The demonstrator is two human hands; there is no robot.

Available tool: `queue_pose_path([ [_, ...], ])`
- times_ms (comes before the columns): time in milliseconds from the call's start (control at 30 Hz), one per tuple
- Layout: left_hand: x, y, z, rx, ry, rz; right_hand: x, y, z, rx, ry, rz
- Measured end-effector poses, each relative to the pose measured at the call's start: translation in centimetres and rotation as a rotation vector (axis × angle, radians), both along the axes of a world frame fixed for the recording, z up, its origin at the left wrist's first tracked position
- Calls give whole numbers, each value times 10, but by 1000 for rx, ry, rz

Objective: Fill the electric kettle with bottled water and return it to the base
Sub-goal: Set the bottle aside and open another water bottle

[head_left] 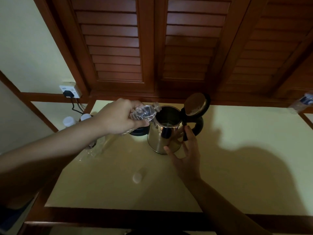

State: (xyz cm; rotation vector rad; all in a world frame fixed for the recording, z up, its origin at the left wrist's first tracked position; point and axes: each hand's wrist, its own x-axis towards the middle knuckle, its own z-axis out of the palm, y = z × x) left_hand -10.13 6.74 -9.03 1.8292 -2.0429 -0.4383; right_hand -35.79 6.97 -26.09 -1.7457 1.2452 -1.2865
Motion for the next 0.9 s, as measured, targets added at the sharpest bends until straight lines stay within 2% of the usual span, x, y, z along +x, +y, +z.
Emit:
queue_pose_path([
  [333,-10,-4,14,-29,-359,-82,1,0,1,-13,3,-2],
  [900,-11,-11,16,-99,-462,-102,2,-3,-3,-18,-28,-5],
])
